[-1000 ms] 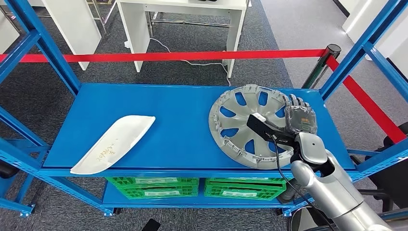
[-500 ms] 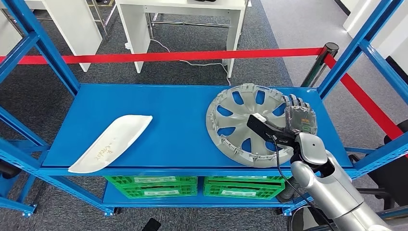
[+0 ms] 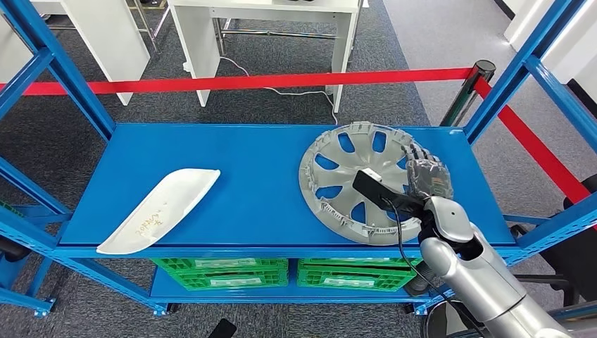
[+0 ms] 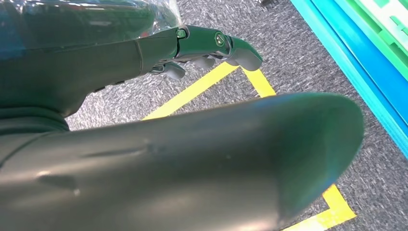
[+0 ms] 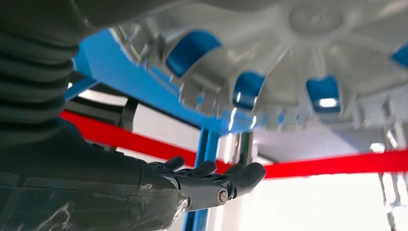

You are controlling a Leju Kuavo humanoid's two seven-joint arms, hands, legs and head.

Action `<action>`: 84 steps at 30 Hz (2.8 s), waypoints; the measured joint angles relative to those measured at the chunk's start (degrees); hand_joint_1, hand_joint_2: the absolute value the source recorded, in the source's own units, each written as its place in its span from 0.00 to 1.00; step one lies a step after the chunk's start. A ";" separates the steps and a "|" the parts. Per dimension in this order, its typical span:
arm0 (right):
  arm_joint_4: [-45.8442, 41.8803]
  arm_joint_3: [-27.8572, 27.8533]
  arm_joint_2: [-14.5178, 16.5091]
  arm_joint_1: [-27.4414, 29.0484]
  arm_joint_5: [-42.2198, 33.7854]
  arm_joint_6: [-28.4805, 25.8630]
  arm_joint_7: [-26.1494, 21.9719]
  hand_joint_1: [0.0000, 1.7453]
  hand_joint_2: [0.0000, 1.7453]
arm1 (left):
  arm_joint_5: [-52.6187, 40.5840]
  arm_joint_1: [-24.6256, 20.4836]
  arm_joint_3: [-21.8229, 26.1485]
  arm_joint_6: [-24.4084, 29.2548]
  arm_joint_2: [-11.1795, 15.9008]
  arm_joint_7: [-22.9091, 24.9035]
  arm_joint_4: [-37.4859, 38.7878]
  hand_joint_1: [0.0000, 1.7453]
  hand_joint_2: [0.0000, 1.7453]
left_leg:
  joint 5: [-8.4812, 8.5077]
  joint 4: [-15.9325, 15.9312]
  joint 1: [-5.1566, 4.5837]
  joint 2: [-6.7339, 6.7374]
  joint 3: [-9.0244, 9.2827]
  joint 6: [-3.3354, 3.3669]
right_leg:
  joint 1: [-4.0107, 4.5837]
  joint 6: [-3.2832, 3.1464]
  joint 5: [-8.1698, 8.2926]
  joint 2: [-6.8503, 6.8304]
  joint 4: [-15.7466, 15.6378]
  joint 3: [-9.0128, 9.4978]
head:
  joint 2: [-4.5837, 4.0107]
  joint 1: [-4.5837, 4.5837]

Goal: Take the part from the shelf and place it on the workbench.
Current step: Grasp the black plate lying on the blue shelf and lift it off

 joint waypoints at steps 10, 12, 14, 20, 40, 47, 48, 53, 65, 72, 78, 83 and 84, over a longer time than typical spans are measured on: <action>0.84 6.09 1.17 -0.83 -13.12 -3.97 -7.74 0.00 1.00 | -1.58 -0.47 -0.01 -0.68 -0.05 0.13 0.00 0.00 0.00 | 0.07 -0.17 0.00 -0.06 0.04 -0.11 | 0.01 -0.05 0.02 -0.05 -0.01 -0.04 | 0.00 -0.02; 1.30 7.37 1.59 -0.82 -14.25 -4.85 -8.28 0.00 1.00 | -1.84 -0.48 -0.01 -0.69 -0.07 0.21 0.00 0.00 0.00 | 0.09 -0.19 0.00 -0.08 0.04 -0.13 | 0.01 -0.06 0.02 -0.07 -0.01 -0.04 | 0.00 -0.02; 1.69 8.42 1.90 -0.81 -14.92 -5.27 -8.45 0.00 1.00 | -2.10 -0.48 -0.01 -0.69 -0.07 0.38 0.00 0.00 0.00 | 0.10 -0.20 0.00 -0.08 0.04 -0.15 | 0.01 -0.06 0.01 -0.08 -0.01 -0.06 | 0.00 -0.02; 2.70 10.73 2.46 -0.80 -16.61 -5.03 -8.69 0.00 1.00 | -2.86 -0.53 -0.01 -0.69 -0.08 1.02 -0.05 0.00 0.00 | 0.10 -0.23 0.01 -0.08 0.04 -0.16 | 0.01 -0.06 0.01 -0.08 -0.01 -0.07 | 0.00 -0.01; 10.84 19.10 5.74 -4.61 -25.17 3.93 -8.09 0.00 1.00 | -4.97 -1.56 -0.01 -1.08 -0.47 2.72 -0.11 0.00 0.00 | 0.12 -0.30 0.13 -0.04 0.47 -0.21 | 0.09 -0.25 0.02 0.01 -0.14 0.20 | 0.00 -0.02; 13.60 22.27 6.02 -6.42 -23.61 4.34 -7.43 0.51 1.00 | -4.96 -1.59 -0.01 -0.43 -0.61 2.70 -0.11 0.00 0.00 | 0.18 -0.35 0.29 -0.04 0.83 -0.28 | 0.24 -0.47 0.09 -0.05 -0.28 0.63 | 0.00 -0.02; 13.81 22.56 6.05 -6.58 -23.45 4.35 -7.36 0.76 1.00 | -4.96 -1.58 -0.01 -0.38 -0.61 2.70 -0.11 0.00 0.00 | 0.19 -0.35 0.30 -0.04 0.85 -0.30 | 0.25 -0.49 0.11 -0.05 -0.29 0.66 | 0.00 -0.02; 14.22 23.86 6.17 -7.12 -22.67 4.61 -7.21 1.00 1.00 | -4.95 -1.57 -0.01 0.15 -0.61 2.70 -0.11 0.00 0.00 | 0.22 -0.35 0.35 0.06 1.03 -0.34 | 0.31 -0.57 0.20 0.07 -0.34 0.78 | 0.00 -0.02; 15.02 25.57 6.26 -8.35 -21.83 4.56 -7.25 1.00 1.00 | -4.78 -1.51 0.02 0.51 -0.61 2.61 -0.11 0.00 0.00 | 0.55 -0.53 0.46 0.18 1.29 -0.47 | 0.39 -0.66 0.55 0.26 -0.41 0.87 | 0.00 -0.02; 15.56 25.91 6.47 -8.43 -20.65 3.40 -8.22 1.00 1.00 | -4.76 -1.48 0.10 0.54 -0.61 2.54 -0.11 0.00 0.00 | 0.59 -0.55 0.46 0.20 1.30 -0.49 | 0.41 -0.66 0.63 0.36 -0.41 0.86 | 0.00 -0.02; 15.61 26.47 6.60 -8.30 -19.40 2.24 -8.74 1.00 1.00 | -4.76 -1.46 0.31 0.56 -0.57 2.33 -0.11 0.00 0.00 | 0.64 -0.60 0.46 0.20 1.30 -0.53 | 0.42 -0.64 0.69 0.38 -0.41 0.83 | 0.00 -0.02; 15.61 26.72 6.71 -8.00 -18.46 0.92 -9.29 1.00 1.00 | -4.57 -1.42 0.46 0.63 -0.49 2.15 -0.11 0.00 0.00 | 0.70 -0.66 0.46 0.19 1.29 -0.60 | 0.42 -0.66 0.72 0.39 -0.42 0.80 | 0.00 -0.02; 15.62 26.72 6.74 -7.88 -18.26 0.53 -9.42 1.00 1.00 | -4.49 -1.39 0.52 0.66 -0.49 2.08 -0.11 0.00 0.00 | 0.70 -0.67 0.46 0.19 1.29 -0.61 | 0.43 -0.67 0.72 0.40 -0.42 0.79 | 0.00 -0.02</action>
